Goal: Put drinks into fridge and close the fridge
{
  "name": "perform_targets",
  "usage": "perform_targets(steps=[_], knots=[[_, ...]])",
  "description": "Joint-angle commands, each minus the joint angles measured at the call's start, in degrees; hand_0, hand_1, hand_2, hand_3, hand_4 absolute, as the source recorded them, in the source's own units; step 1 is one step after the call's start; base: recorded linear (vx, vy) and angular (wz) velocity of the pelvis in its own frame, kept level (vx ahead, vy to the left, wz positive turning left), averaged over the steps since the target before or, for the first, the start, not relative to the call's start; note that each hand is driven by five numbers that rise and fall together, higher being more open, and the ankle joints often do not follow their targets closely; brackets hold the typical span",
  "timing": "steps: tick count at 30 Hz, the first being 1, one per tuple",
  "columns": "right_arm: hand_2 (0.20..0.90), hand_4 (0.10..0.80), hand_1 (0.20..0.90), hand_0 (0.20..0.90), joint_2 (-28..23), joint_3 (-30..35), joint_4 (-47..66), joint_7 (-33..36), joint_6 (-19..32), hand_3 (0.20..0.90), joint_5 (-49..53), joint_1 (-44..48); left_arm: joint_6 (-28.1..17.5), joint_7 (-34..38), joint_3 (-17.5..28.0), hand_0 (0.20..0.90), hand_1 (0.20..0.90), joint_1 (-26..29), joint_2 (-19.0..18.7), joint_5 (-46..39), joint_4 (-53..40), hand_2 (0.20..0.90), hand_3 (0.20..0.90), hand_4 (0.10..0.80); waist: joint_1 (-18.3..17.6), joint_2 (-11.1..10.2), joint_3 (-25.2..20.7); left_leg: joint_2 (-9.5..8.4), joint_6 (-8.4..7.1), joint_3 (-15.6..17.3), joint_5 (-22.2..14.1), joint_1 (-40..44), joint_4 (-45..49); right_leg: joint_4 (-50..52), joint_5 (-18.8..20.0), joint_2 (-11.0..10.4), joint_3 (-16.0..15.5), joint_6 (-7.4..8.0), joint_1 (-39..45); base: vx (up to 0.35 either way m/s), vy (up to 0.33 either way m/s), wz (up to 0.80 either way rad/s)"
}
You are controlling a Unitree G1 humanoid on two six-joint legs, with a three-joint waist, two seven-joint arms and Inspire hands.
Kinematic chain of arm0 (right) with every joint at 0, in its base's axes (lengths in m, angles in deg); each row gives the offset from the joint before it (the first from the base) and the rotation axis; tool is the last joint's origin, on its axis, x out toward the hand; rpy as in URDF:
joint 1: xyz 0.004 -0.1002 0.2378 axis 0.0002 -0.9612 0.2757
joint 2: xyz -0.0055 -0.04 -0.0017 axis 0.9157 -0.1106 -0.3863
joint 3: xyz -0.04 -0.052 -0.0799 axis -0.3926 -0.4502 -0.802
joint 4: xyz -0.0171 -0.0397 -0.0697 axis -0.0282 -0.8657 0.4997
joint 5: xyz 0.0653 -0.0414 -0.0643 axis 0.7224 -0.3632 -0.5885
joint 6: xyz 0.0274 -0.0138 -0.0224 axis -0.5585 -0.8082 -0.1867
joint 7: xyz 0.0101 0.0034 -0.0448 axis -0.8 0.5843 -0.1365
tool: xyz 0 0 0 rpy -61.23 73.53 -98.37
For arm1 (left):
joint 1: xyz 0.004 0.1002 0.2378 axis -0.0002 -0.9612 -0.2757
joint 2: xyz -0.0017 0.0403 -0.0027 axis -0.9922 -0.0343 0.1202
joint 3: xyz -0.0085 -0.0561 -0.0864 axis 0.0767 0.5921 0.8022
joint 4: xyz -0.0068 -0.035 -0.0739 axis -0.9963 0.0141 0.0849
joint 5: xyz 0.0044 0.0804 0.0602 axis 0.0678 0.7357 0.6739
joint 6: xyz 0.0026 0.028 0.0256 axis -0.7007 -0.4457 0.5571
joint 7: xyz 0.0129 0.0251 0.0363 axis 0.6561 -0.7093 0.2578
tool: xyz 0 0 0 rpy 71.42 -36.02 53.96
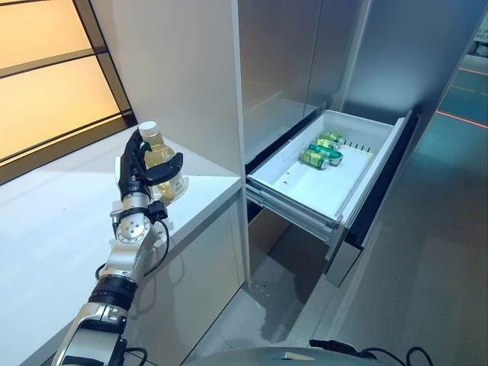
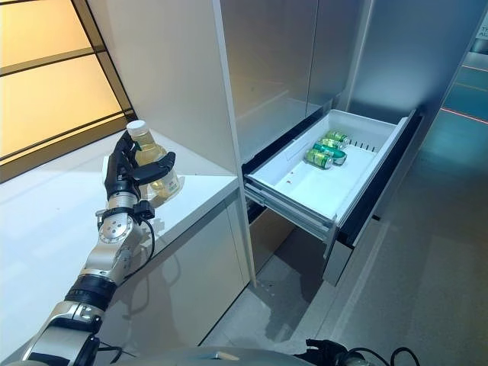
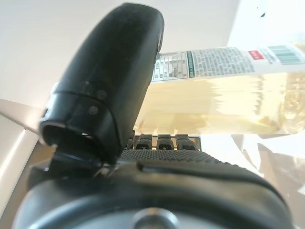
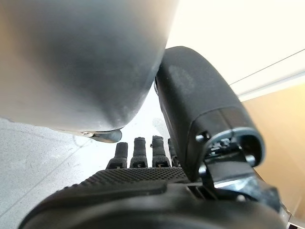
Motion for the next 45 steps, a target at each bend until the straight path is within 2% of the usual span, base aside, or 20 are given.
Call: perform_targets(steps=[1,2,5,9,11,12,14,15,19,22,25,28,32,35,37,40,45], knots=[[0.9,0.8,0.9,0.9,0.3,-3.6,-2.1,-1.5,-0.2,0.9,-2.1,-0.4,-8.6,-0.3,2.1,0.474,0.474,12.9,-4.5,-1.4,2.0,0.474,0.403,0.303,-1.2,-1.6,-1.5,-4.84,4.9,1.0,-3.4,-1.0,0.3,2.8,-0.2,0.6,2.4,1.33,-1.4,0.0,0.0,0.0],[0.9,0.8,0.9,0.9,0.4,-3.7,-2.0,-1.5,-0.2,0.9,-2.1,-0.5,-9.2,-0.6,2.3,0.3,0.3,13.0,-4.3,-2.3,1.8,0.3,0.2,0.1,-1.2,-1.7,-1.5,-4.85,4.9,1.0,-3.4,-1.0,0.3,2.7,-0.2,0.6,2.4,1.32,-1.4,0.0,0.0,0.0],[0.9,0.8,0.9,0.9,0.4,-3.7,-2.2,-1.4,0.0,0.9,-2.1,-0.5,-10.5,-0.7,3.2,0.3,0.3,12.7,-3.2,-4.6,0.3,0.3,0.2,0.1,-1.1,-1.7,-1.5,-4.82,4.86,0.9,-3.3,-1.0,0.3,2.8,-0.2,0.6,2.5,1.27,-1.4,0.0,0.0,0.0],[0.9,0.8,0.9,0.9,0.3,-3.8,-1.1,-0.3,2.5,0.9,-0.6,-0.2,-12.5,-3.6,4.3,0.3,0.3,12.2,-1.6,-11.8,-3.2,0.3,0.2,0.1,-1.0,-1.8,-1.3,-4.84,4.86,0.6,-3.4,-1.0,0.3,2.8,-0.2,0.6,2.4,1.15,-1.4,0.0,0.0,0.0],[0.9,0.8,0.9,0.9,0.1,-4.2,0.8,0.8,5.3,0.9,0.1,0.1,-13.4,-8.3,5.0,0.3,0.3,12.1,-0.7,-21.2,-6.1,0.3,0.2,0.1,-1.0,-2.0,-1.3,-4.89,4.89,0.4,-3.3,-1.0,0.3,2.7,-0.1,0.5,2.4,1.11,-1.3,0.0,0.0,0.0],[0.9,0.8,0.9,0.9,0.0,-4.3,1.2,1.0,5.4,0.9,0.4,0.1,-13.4,-8.8,5.1,0.3,0.3,12.0,-0.4,-22.3,-6.7,0.3,0.2,0.1,-1.0,-2.0,-1.3,-4.89,4.9,0.4,-3.3,-1.0,0.3,2.7,-0.1,0.5,2.4,1.09,-1.2,0.0,0.0,0.0],[0.9,0.8,0.9,0.9,-0.4,-4.4,5.8,2.3,7.2,0.9,1.8,0.4,-12.7,-15.6,5.6,0.3,0.3,11.5,2.0,-33.5,-13.2,0.3,0.2,0.1,-1.0,-2.2,-1.2,-4.86,4.89,0.1,-3.3,-1.1,0.3,2.8,-0.1,0.5,2.5,1.02,-1.4,0.0,0.0,0.0],[0.9,0.8,0.9,0.9,-0.4,-4.4,6.7,2.4,7.0,0.9,2.0,0.5,-12.4,-16.0,5.7,0.3,0.3,11.3,2.5,-33.5,-14.6,0.3,0.2,0.1,-1.0,-2.2,-1.2,-4.85,4.9,0.1,-3.2,-1.2,0.3,2.8,-0.1,0.5,2.5,1.0,-1.4,0.0,0.0,0.0],[0.9,0.8,0.9,0.9,-0.9,-4.4,18.5,4.3,9.7,0.9,1.4,0.5,-10.1,-25.5,4.7,0.3,0.3,10.0,6.5,-44.0,-27.5,0.3,0.2,0.1,-0.9,-2.5,-0.7,-4.77,4.97,-0.4,-3.1,-1.4,0.3,2.9,0.1,0.5,2.5,0.91,-1.5,0.0,0.0,0.0],[0.9,0.8,0.9,0.9,-0.1,-3.9,34.7,2.8,5.5,0.9,4.9,-1.3,-9.8,-29.4,3.3,0.3,0.3,8.4,7.3,-39.6,-35.6,0.3,0.2,0.1,-1.3,-2.9,-0.2,-4.77,5.03,-0.7,-3.0,-1.7,0.3,2.9,0.2,0.5,2.6,0.91,-1.7,-0.043,-0.032,0.01],[0.9,0.8,0.9,0.9,-0.2,-3.2,46.1,-2.2,4.8,0.9,7.4,-3.5,-8.9,-31.7,2.1,0.3,0.3,7.6,4.5,-31.1,-39.8,0.3,0.2,0.1,-1.7,-3.1,0.2,-4.81,4.92,-0.9,-3.0,-1.8,0.3,2.5,0.4,0.5,2.5,1.12,-1.7,-0.045,-0.033,0.0],[0.9,0.8,0.9,0.9,-1.1,-1.2,55.5,-2.4,2.4,0.9,11.4,-4.2,-7.0,-32.4,1.5,0.3,0.3,6.9,1.8,-28.3,-40.6,0.3,0.2,0.1,-2.1,-3.2,0.3,-4.9,4.86,-0.9,-2.9,-1.7,0.3,2.1,0.5,0.5,2.6,1.32,-1.4,0.0,0.0,0.0],[0.9,0.8,0.9,0.9,-3.6,1.5,69.8,-2.8,1.1,0.9,10.9,-3.0,-6.0,-32.9,0.3,0.3,0.3,4.7,-0.3,-24.5,-40.7,0.3,0.2,0.1,-2.5,-3.0,0.4,-4.85,4.87,-0.7,-2.9,-1.6,0.3,2.0,0.7,0.6,2.9,1.62,-1.4,0.0,0.0,0.0],[0.9,0.8,0.9,0.9,-8.3,5.2,81.0,-4.8,0.4,0.9,13.6,0.6,-6.2,-35.0,-0.8,0.3,0.3,2.2,-2.0,-21.1,-39.8,0.3,0.2,0.1,-2.4,-2.9,0.7,-4.79,4.91,-0.2,-2.9,-1.7,0.3,2.1,0.9,0.6,3.3,1.76,-1.7,-0.026,0.0,-0.04],[0.9,0.8,0.9,0.9,-10.7,6.4,84.1,-5.5,2.7,0.9,13.6,2.8,-5.7,-36.1,-1.5,0.3,0.3,1.4,-2.3,-19.6,-39.2,0.3,0.2,0.1,-2.2,-2.9,0.8,-4.77,4.91,0.0,-2.9,-1.7,0.3,2.0,0.9,0.6,3.4,1.8,-1.8,-0.02,0.002,-0.06],[0.9,0.8,0.9,0.9,-14.5,7.6,88.9,-3.5,1.4,0.9,14.2,9.3,-3.9,-35.7,-3.4,0.3,0.3,2.2,-3.3,-18.0,-38.0,0.3,0.2,0.1,-2.1,-2.8,0.8,-4.7,4.89,0.4,-2.9,-1.7,0.3,1.9,1.0,0.6,3.6,1.79,-1.8,-0.012,0.004,-0.11],[0.9,0.8,0.9,0.9,-16.2,6.7,91.7,-4.5,-2.4,0.9,17.3,13.0,-1.4,-35.6,-5.9,0.3,0.3,3.2,-3.4,-16.4,-38.2,0.3,0.2,0.1,-2.0,-2.9,0.7,-4.56,4.96,1.0,-2.3,-2.2,0.3,2.0,1.5,0.6,3.7,1.7,-2.3,-0.027,-0.004,-0.05]])
